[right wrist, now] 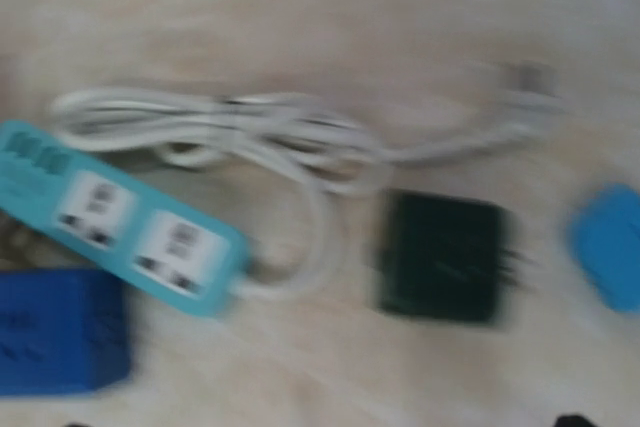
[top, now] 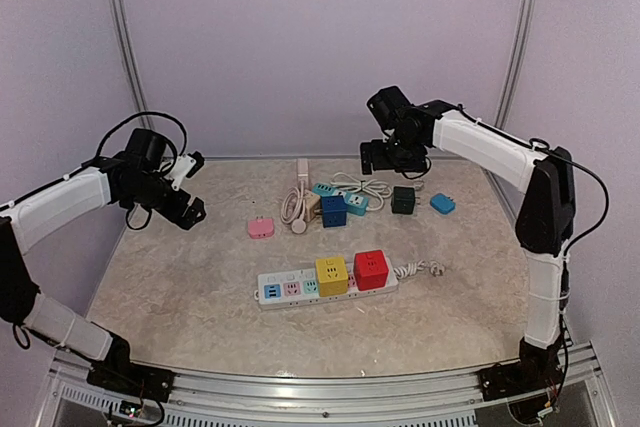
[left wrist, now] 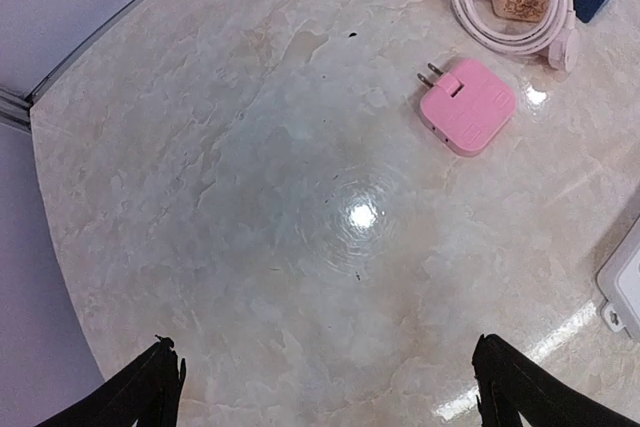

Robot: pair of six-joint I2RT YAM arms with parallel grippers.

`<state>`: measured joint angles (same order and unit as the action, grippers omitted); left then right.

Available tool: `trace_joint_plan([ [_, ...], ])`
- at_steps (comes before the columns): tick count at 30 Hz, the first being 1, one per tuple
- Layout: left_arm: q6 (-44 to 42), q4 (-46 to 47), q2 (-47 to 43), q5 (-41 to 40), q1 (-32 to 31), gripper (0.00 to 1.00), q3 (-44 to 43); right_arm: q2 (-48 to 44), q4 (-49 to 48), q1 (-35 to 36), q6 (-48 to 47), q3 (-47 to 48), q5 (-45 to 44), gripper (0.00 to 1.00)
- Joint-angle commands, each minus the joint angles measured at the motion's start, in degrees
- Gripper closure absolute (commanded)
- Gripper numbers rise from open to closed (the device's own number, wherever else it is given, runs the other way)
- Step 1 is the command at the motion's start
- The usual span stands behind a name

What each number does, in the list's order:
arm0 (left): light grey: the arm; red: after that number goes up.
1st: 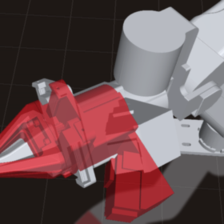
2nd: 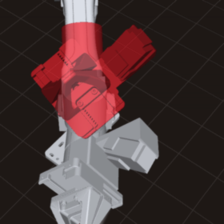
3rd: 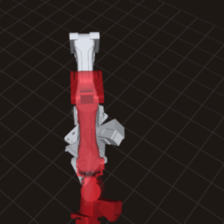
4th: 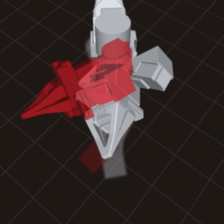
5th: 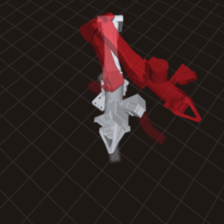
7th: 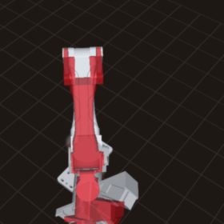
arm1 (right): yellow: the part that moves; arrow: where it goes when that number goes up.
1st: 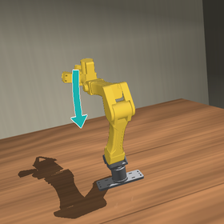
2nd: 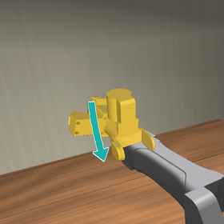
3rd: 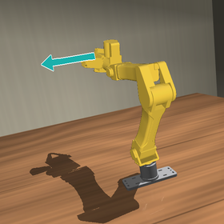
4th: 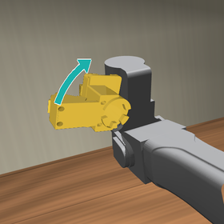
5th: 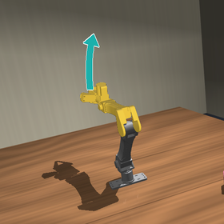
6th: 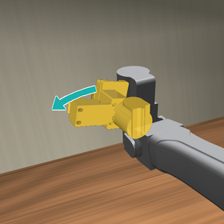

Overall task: Insert the plug
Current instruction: Pick up the plug from the center of the board.

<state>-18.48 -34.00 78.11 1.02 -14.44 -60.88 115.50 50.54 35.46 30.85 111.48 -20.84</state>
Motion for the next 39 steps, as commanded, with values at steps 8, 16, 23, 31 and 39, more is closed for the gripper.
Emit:
trace_joint_plan([
  [8, -1.4, -0.2, 1.5, -0.8, 0.3, 0.01, 1.6, 20.8, -8.7, 3.9, -4.8, 13.9, 18.0, 0.06],
  [16, -1.7, -0.1, 2.7, -0.8, 0.2, 0.01, 1.4, 23.6, -10.9, 5.8, -2.7, 12.2, 15.0, 0.01],
  [23, -1.9, -0.3, 2.5, -0.8, 0.3, 0.01, 1.2, 25.1, -7.7, 6.5, -1.7, 12.4, 12.0, 0.10],
  [31, -1.9, -0.5, 2.8, -0.8, 0.3, 0.01, 1.0, 25.6, -7.2, 7.0, -1.3, 11.1, 12.0, 0.36],
  [39, -2.5, -1.8, 2.3, -0.8, 0.3, 0.01, 0.0, 20.0, -7.1, 7.0, -2.6, 9.3, 11.8, 1.00],
])
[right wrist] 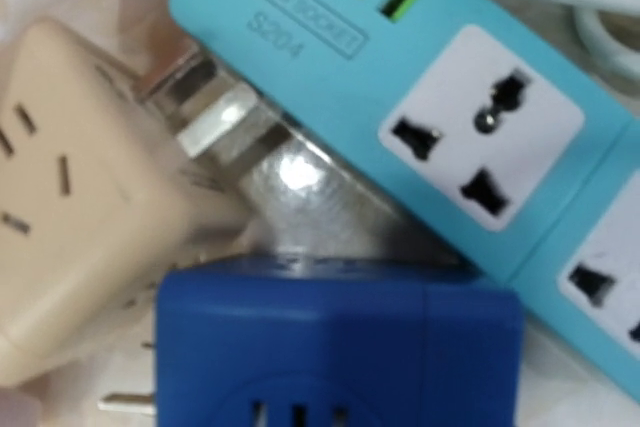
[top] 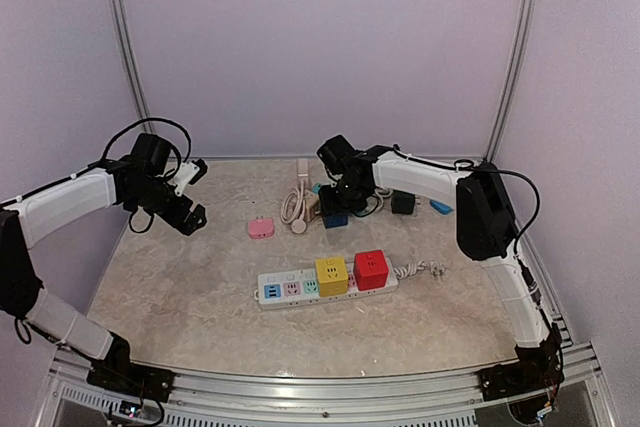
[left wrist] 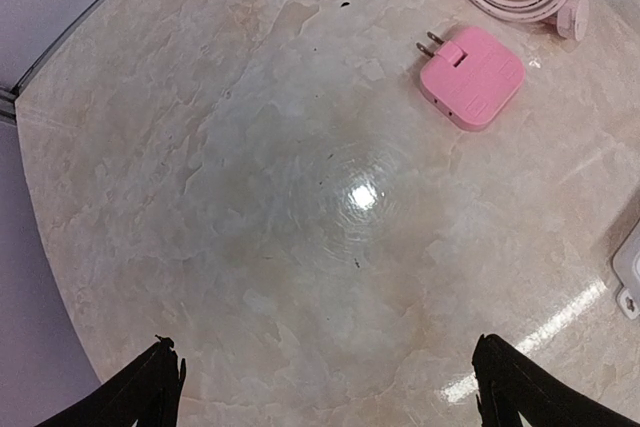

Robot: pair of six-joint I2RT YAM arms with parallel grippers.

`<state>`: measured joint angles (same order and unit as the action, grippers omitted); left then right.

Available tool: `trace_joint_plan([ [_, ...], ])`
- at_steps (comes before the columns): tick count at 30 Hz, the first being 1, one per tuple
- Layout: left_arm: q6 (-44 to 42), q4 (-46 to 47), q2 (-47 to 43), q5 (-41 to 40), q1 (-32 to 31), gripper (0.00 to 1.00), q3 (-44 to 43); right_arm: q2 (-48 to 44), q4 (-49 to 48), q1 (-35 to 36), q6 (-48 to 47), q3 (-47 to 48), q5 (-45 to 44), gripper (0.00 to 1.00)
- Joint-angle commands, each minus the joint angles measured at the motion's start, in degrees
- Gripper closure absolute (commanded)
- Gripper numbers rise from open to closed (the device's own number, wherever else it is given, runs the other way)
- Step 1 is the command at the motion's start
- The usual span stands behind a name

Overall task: Insert the plug
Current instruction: Pick up the plug from the center of the board, then adjust the plug.

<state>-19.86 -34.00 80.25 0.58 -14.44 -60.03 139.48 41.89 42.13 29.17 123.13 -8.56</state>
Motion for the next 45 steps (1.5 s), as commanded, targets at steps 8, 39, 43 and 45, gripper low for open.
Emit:
trace_joint_plan([
  [8, -8.5, -17.1, -0.7, 4.0, -0.3, 0.01, -12.1, -28.1, -16.0, 2.6, -9.1, -19.4, 12.7, 1.00],
  [39, -37.6, -43.6, -16.1, -9.2, -45.0, 0.01, -46.4, -56.3, -66.3, 27.6, -69.9, -52.3, 25.2, 1.00],
  [43, -47.9, -30.5, -24.3, -11.8, -51.0, 0.01, -33.7, -55.8, -67.1, 27.8, -70.7, -51.5, 26.8, 1.00],
  [45, -50.5, -24.1, -26.8, -13.1, -53.6, 0.01, -28.4, -55.6, -66.9, 28.0, -71.4, -51.3, 27.4, 1.00],
])
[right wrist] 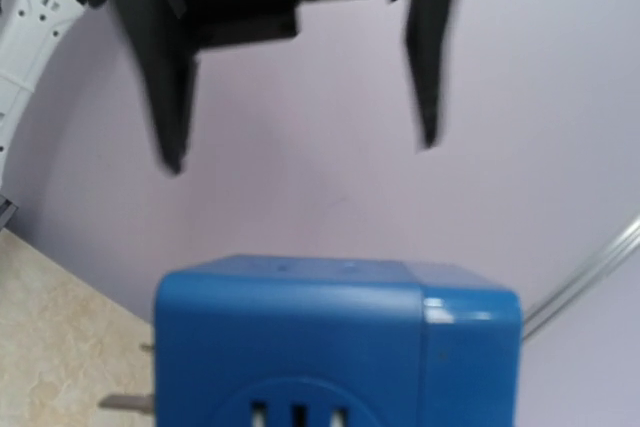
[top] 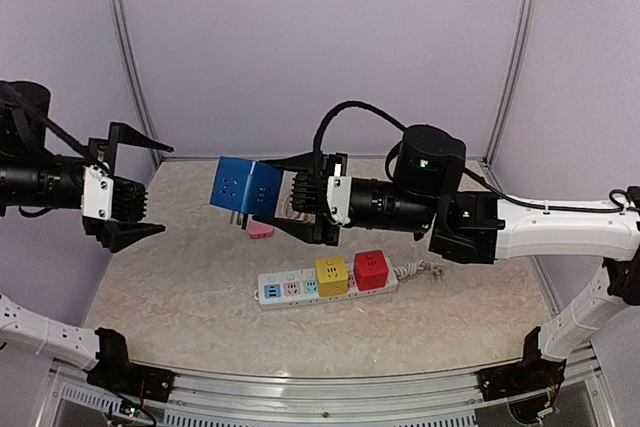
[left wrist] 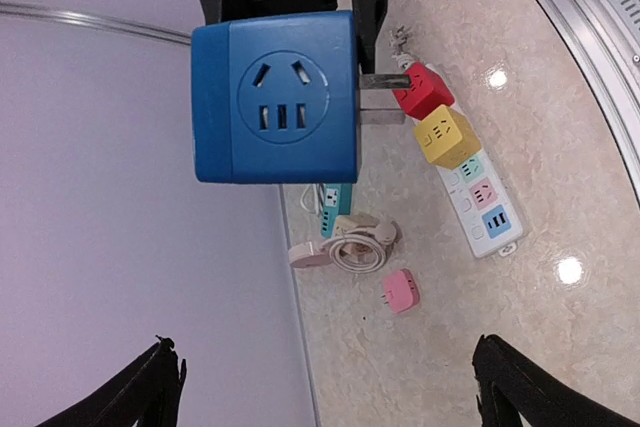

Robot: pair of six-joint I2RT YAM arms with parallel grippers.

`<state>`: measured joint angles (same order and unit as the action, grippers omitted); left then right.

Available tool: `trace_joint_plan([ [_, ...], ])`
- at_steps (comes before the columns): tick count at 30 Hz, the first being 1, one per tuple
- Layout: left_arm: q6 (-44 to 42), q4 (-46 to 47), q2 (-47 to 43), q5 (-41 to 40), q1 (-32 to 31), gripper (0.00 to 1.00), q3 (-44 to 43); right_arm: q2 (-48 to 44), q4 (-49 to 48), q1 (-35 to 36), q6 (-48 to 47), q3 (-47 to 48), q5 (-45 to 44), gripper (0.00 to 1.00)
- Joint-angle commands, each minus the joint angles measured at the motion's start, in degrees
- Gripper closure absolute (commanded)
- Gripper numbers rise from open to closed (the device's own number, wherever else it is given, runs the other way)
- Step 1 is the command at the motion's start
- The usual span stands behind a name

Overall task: Insert the plug
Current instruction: Adjust the plug.

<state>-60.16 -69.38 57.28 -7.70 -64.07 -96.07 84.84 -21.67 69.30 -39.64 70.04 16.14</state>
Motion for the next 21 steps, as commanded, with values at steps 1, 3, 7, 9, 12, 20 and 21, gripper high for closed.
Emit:
trace_joint_plan([
  [1, -11.1, 13.9, -5.0, -5.0, -4.7, 0.01, 9.8, -0.9, -3.0, 1.1, -3.0, 2.0, 2.9, 1.00],
  [3, -12.4, 17.8, -5.7, -5.0, -5.2, 0.01, 10.7, -0.9, -2.2, 1.3, -3.7, 2.4, 3.0, 1.00],
  [7, -12.4, 20.5, -4.2, -4.6, -5.2, 0.01, 9.8, -0.9, -2.0, 1.7, -4.8, 2.5, 3.9, 1.00],
  [9, -11.9, 20.2, -3.1, -3.7, -5.3, 0.01, 9.4, -0.6, -1.9, 2.1, -5.6, 2.6, 3.9, 1.00],
  [12, -10.6, 20.5, -2.2, -2.7, -5.4, 0.01, 9.4, -0.3, -1.6, 2.5, -6.6, 2.7, 3.6, 1.00],
  [20, -10.2, 20.0, -1.8, -3.8, -8.0, 0.01, 10.8, 0.7, 0.4, 3.3, -8.7, 3.8, 3.2, 1.00],
  [21, -9.7, 20.1, -1.7, -3.9, -8.4, 0.02, 10.7, 0.9, 0.7, 3.5, -9.0, 4.0, 3.0, 1.00],
])
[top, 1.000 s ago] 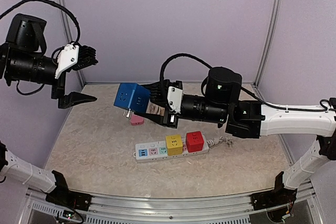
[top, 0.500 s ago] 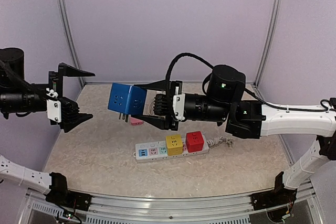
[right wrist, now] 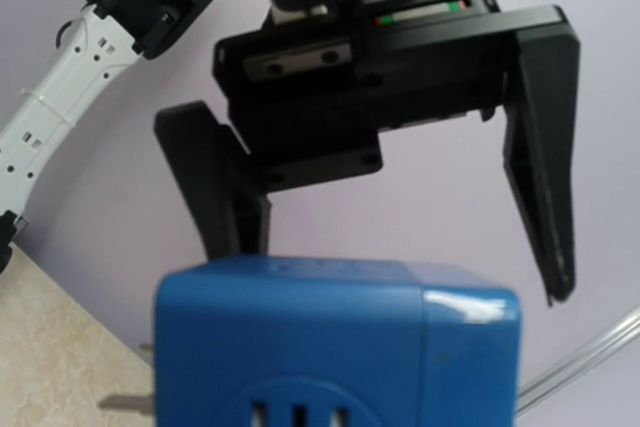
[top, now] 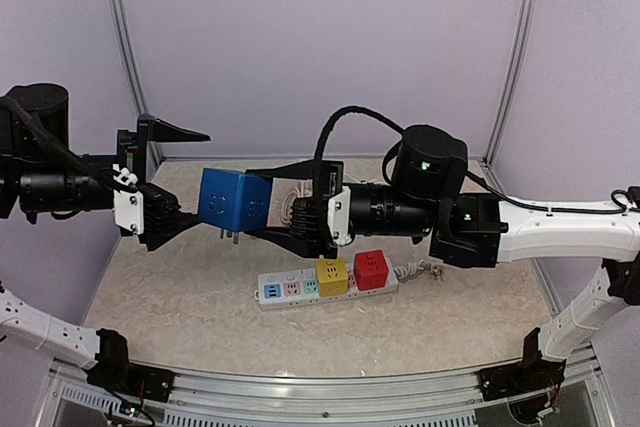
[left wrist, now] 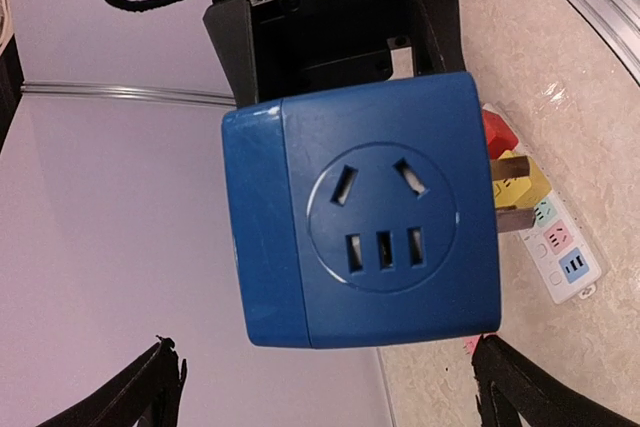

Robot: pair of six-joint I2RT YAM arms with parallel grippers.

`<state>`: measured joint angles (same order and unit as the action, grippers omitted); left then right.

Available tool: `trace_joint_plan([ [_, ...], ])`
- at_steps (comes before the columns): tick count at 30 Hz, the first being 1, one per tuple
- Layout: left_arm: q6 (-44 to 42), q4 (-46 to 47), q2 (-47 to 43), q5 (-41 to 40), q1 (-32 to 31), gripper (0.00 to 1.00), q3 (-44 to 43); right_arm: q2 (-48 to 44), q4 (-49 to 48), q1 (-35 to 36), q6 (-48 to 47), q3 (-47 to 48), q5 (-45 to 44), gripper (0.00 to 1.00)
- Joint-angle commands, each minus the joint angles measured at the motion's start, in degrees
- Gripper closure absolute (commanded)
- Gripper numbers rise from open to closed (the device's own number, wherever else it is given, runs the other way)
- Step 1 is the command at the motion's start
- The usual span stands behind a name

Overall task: Insert the plug
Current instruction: Adjust the plug.

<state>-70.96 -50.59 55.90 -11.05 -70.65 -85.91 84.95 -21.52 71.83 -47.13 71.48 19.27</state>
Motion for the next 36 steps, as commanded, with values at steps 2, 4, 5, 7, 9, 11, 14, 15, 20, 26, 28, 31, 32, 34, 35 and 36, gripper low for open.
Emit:
trace_joint_plan([
  [2, 2.2, 0.8, -0.1, -0.6, -2.4, 0.04, 0.3, 1.1, 0.7, 1.2, -2.0, 2.8, -0.5, 1.00],
  [4, 3.6, -0.4, 0.2, -0.5, -3.0, 0.05, 0.1, 1.2, 0.6, 1.3, -2.3, 2.8, -0.9, 1.00],
  [5, 4.4, -0.9, 0.3, -0.4, -3.3, 0.05, 0.2, 1.3, 0.5, 1.3, -2.5, 2.9, -1.2, 1.00],
  [7, 5.9, -1.3, 0.3, 0.2, -3.7, 0.07, 0.1, 1.4, 0.5, 1.3, -2.9, 2.9, -1.8, 1.00],
  [9, 7.1, -1.4, 0.3, 0.3, -4.1, 0.11, 0.1, 1.4, 0.5, 1.4, -3.2, 2.8, -2.2, 1.00],
  [11, 8.2, -1.4, 0.4, 0.0, -4.1, 0.15, 0.0, 1.5, 0.4, 1.4, -3.4, 2.9, -2.3, 1.00],
  [14, 10.1, -2.1, 0.9, -0.1, -4.1, 0.21, -0.3, 1.6, 0.2, 1.5, -3.7, 3.0, -2.6, 1.00],
  [15, 10.6, -2.5, 1.1, 0.0, -4.1, 0.22, -0.4, 1.7, 0.1, 1.5, -3.9, 3.0, -2.6, 1.00],
  [20, 11.1, -2.9, 2.0, -0.3, -4.1, 0.32, -0.8, 2.1, 0.3, 1.8, -4.5, 3.4, -2.7, 1.00],
  [26, 10.0, -2.9, 1.8, -1.4, -4.2, 0.73, -0.3, 2.0, 0.2, 1.8, -3.9, 3.4, -3.1, 1.00],
  [28, 9.2, -2.4, 1.5, -2.0, -4.2, 0.92, 0.1, 2.0, 0.2, 1.7, -3.4, 3.4, -3.5, 1.00],
  [31, 7.2, -0.1, 1.2, -4.2, -4.2, 1.00, 1.4, 2.1, 0.2, 1.8, -1.8, 3.5, -5.6, 1.00],
  [32, 6.0, 1.5, 1.0, -5.4, -4.2, 1.00, 2.4, 2.0, 0.3, 1.8, -1.2, 3.6, -6.8, 0.87],
  [34, 2.5, 5.0, 0.0, -8.1, -4.2, 1.00, 4.6, 1.5, 0.9, 1.8, 0.5, 3.2, -10.0, 0.39],
  [35, 0.4, 7.1, -0.5, -9.3, -4.2, 1.00, 5.9, 0.6, 0.9, 1.8, 1.8, 2.8, -11.7, 0.18],
  [36, -2.3, 9.5, -1.7, -10.3, -4.2, 1.00, 7.9, -0.1, 0.8, 1.7, 3.5, 2.3, -13.7, 0.07],
])
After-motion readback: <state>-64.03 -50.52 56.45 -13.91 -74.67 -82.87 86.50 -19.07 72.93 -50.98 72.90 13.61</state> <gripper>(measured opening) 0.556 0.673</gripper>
